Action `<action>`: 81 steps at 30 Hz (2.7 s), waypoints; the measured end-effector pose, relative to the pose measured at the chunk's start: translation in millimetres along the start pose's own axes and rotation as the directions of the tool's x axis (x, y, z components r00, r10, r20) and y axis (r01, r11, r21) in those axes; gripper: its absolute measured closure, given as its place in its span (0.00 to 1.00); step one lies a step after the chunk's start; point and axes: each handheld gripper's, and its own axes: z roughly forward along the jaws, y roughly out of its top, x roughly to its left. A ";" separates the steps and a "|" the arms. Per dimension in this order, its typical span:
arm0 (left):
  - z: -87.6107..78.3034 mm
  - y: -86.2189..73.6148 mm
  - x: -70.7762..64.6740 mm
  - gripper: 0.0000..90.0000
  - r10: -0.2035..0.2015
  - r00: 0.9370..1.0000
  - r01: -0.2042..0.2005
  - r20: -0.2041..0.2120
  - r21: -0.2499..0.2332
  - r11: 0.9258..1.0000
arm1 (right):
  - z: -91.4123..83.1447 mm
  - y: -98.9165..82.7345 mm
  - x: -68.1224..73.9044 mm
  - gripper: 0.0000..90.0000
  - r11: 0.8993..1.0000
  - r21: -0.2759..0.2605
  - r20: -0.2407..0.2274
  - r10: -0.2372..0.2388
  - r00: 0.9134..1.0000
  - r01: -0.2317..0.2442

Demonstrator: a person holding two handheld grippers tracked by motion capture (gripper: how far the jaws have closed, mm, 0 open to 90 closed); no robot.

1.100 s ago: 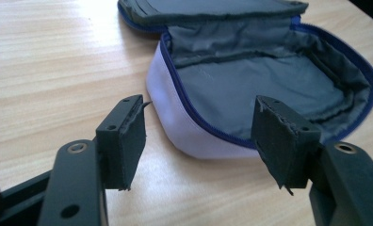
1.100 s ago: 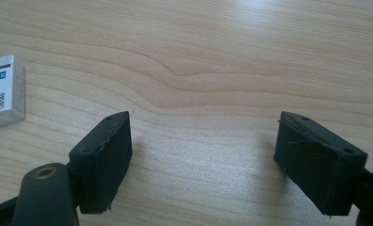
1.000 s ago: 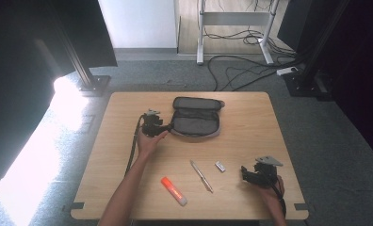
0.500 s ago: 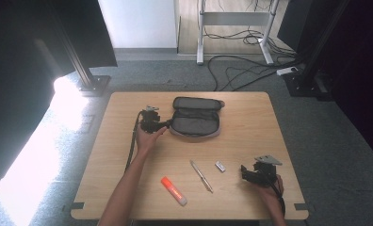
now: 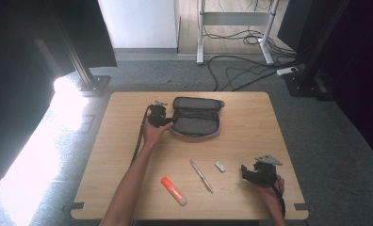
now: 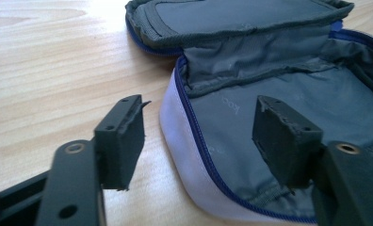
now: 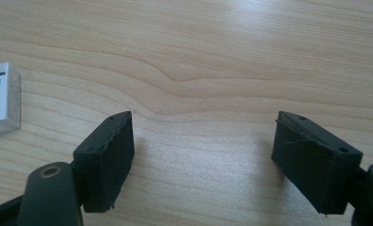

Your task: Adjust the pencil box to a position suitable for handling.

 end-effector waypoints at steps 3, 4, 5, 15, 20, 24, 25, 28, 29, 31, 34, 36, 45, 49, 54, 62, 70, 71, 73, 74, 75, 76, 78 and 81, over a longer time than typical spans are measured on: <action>5.5 -2.3 1.6 0.44 -0.001 1.000 0.001 0.007 0.012 1.000 | 0.4 0.3 0.1 0.24 1.000 -0.001 -0.003 -0.004 1.000 0.004; 7.4 -3.2 2.2 0.45 -0.005 1.000 0.005 0.009 0.017 1.000 | 0.5 0.5 0.2 0.24 1.000 -0.001 -0.003 -0.005 1.000 0.005; 9.0 -4.0 3.0 0.47 -0.007 1.000 0.006 0.010 0.023 1.000 | 0.7 0.6 0.2 0.24 1.000 -0.001 -0.003 -0.006 1.000 0.006; 17.4 -8.7 7.5 0.57 -0.030 0.999 0.029 0.035 0.042 0.999 | 0.9 1.4 -0.2 0.33 1.000 -0.014 0.010 0.014 1.000 -0.014; 18.5 -8.7 7.7 0.63 -0.036 0.999 0.035 0.038 0.044 0.998 | -1.4 7.3 -0.8 0.39 0.998 -0.054 0.004 0.019 1.000 -0.019; 21.3 -10.5 8.8 0.68 -0.033 0.999 0.031 0.037 0.058 0.998 | -5.6 24.0 4.2 0.41 0.993 -0.116 -0.024 0.018 1.000 -0.020; 21.8 -10.9 9.1 0.68 -0.034 0.999 0.032 0.036 0.061 0.998 | -6.2 28.9 5.1 0.42 0.992 -0.122 -0.030 0.018 0.999 -0.021; 21.9 -10.9 9.0 0.72 -0.035 0.999 0.032 0.035 0.061 0.998 | -8.1 54.0 8.1 0.42 0.989 -0.145 -0.054 0.008 0.998 -0.016; 21.9 -11.0 8.8 0.72 -0.033 0.999 0.031 0.035 0.061 0.998 | -7.9 59.7 8.8 0.43 0.989 -0.147 -0.057 0.008 0.998 -0.016; 21.8 -11.1 8.3 0.73 -0.029 0.999 0.027 0.035 0.067 0.997 | -5.7 74.5 10.6 0.44 0.988 -0.150 -0.076 0.006 0.997 -0.017; 21.8 -11.1 7.1 0.75 -0.025 0.999 0.023 0.035 0.067 0.997 | -0.9 89.6 15.3 0.45 0.989 -0.150 -0.080 -0.019 0.997 0.007; 21.6 -10.9 7.0 0.76 -0.028 0.999 0.025 0.037 0.066 0.998 | 4.1 98.1 17.1 0.46 0.989 -0.146 -0.095 -0.023 0.995 0.009; 20.8 -11.2 8.9 0.80 -0.041 0.998 0.037 0.047 0.072 0.997 | 32.8 123.6 18.2 0.46 0.995 -0.104 -0.127 -0.014 0.992 0.001; 21.6 -11.2 8.4 0.80 -0.040 0.998 0.037 0.044 0.068 0.997 | 40.1 133.0 19.8 0.46 0.995 -0.105 -0.127 -0.015 0.992 0.002; 22.0 -11.4 8.5 0.80 -0.043 0.998 0.040 0.044 0.066 0.997 | 50.7 144.7 23.4 0.47 0.995 -0.104 -0.129 -0.010 0.992 -0.003; 22.1 -11.3 9.0 0.81 -0.043 0.998 0.040 0.047 0.062 0.997 | 69.2 152.1 27.7 0.47 0.997 -0.083 -0.135 -0.017 0.991 0.006; 23.5 -11.6 8.7 0.82 -0.042 0.998 0.039 0.050 0.052 0.998 | 87.6 157.8 31.7 0.48 0.998 -0.061 -0.135 -0.015 0.991 0.007; 23.4 -11.6 9.2 0.82 -0.042 0.998 0.040 0.053 0.052 0.998 | 89.7 158.7 32.5 0.49 0.998 -0.062 -0.132 -0.022 0.991 0.013; 23.2 -11.6 10.0 0.82 -0.042 0.998 0.039 0.055 0.053 0.998 | 93.0 160.6 34.2 0.49 0.998 -0.063 -0.135 -0.022 0.991 0.013; 23.1 -11.6 10.2 0.82 -0.046 0.997 0.043 0.055 0.052 0.998 | 95.8 161.9 35.7 0.49 0.998 -0.062 -0.138 -0.022 0.990 0.013; 23.1 -11.6 10.2 0.82 -0.047 0.997 0.044 0.056 0.052 0.998 | 100.3 162.7 38.4 0.51 0.998 -0.062 -0.137 -0.023 0.990 0.015; 23.1 -11.6 10.1 0.82 -0.045 0.997 0.042 0.055 0.053 0.998 | 100.3 162.7 38.4 0.51 0.998 -0.062 -0.137 -0.023 0.990 0.015; 23.0 -11.6 9.6 0.82 -0.041 0.998 0.039 0.054 0.054 0.998 | 104.7 162.2 40.2 0.51 0.998 -0.061 -0.137 -0.024 0.990 0.016; 23.1 -11.7 9.0 0.82 -0.039 0.998 0.037 0.051 0.053 0.998 | 112.7 160.0 42.4 0.52 0.999 -0.048 -0.137 -0.009 0.990 0.003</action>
